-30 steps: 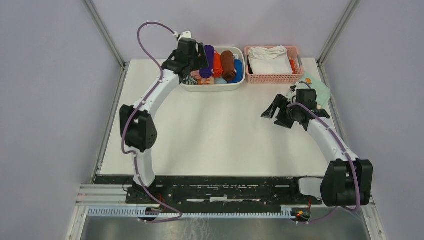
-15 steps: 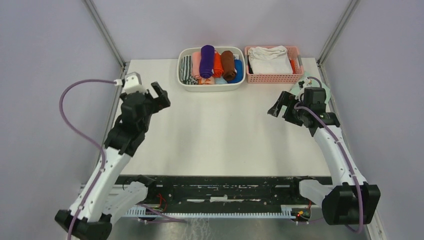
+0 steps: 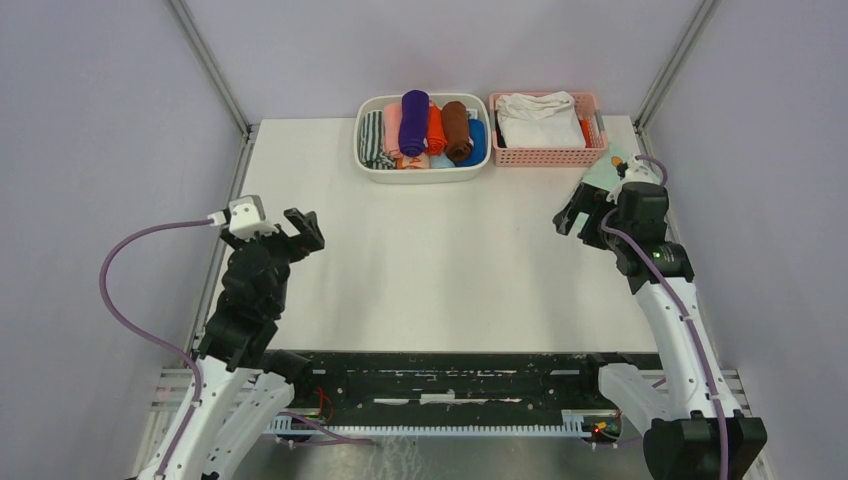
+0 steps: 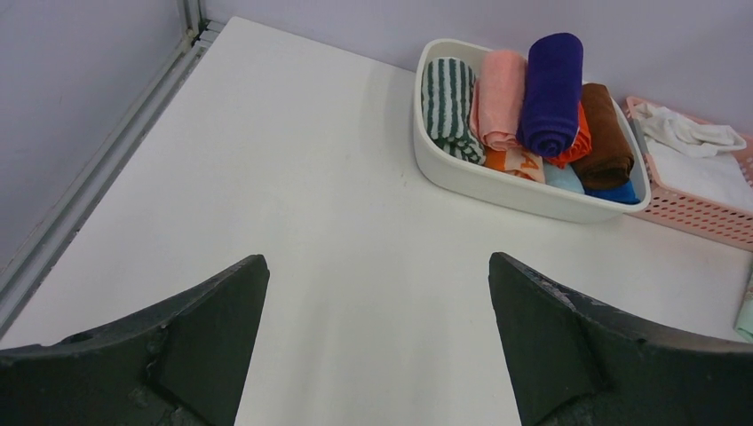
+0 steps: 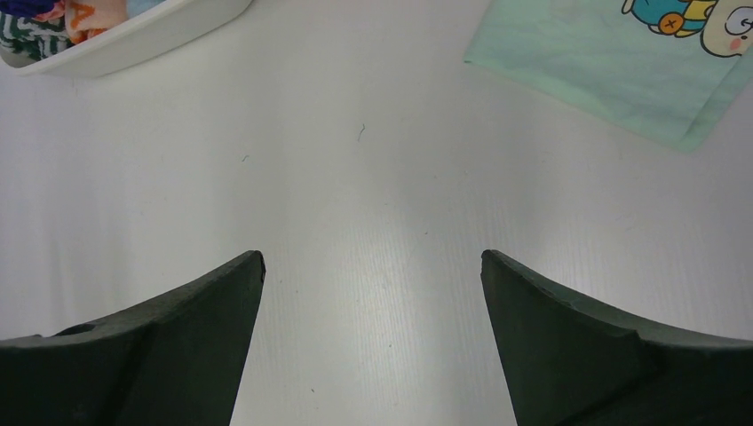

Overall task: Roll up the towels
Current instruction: Reset both arms

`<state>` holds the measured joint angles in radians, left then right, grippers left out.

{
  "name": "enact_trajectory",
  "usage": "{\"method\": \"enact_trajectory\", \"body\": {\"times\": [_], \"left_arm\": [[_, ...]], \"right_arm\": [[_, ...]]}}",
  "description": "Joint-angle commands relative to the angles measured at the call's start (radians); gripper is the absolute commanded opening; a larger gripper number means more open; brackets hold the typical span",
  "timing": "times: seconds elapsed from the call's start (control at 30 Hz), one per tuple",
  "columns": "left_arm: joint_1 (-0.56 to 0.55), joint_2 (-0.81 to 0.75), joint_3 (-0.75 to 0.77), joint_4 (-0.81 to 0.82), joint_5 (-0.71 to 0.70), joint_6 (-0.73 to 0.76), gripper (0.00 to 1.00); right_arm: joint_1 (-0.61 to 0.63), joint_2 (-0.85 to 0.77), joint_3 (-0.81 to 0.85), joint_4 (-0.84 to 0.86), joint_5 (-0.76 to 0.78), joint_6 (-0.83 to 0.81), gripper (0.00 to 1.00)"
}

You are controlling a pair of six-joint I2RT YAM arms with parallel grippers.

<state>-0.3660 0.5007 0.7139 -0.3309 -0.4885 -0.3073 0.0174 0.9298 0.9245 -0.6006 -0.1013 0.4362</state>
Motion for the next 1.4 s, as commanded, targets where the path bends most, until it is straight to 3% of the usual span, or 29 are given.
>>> {"method": "enact_trajectory", "body": {"times": [0.0,1.37], "left_arm": [[0.001,0.023,-0.002,0.074,0.016,0.074,0.99],[0.002,0.122,0.013,0.068,0.047,0.085,0.99]], "right_arm": [[-0.002,0.02,-0.01,0.051,0.034,-0.014,1.0],[-0.002,0.017,-0.037,0.088,-0.005,-0.006,1.0]]}}
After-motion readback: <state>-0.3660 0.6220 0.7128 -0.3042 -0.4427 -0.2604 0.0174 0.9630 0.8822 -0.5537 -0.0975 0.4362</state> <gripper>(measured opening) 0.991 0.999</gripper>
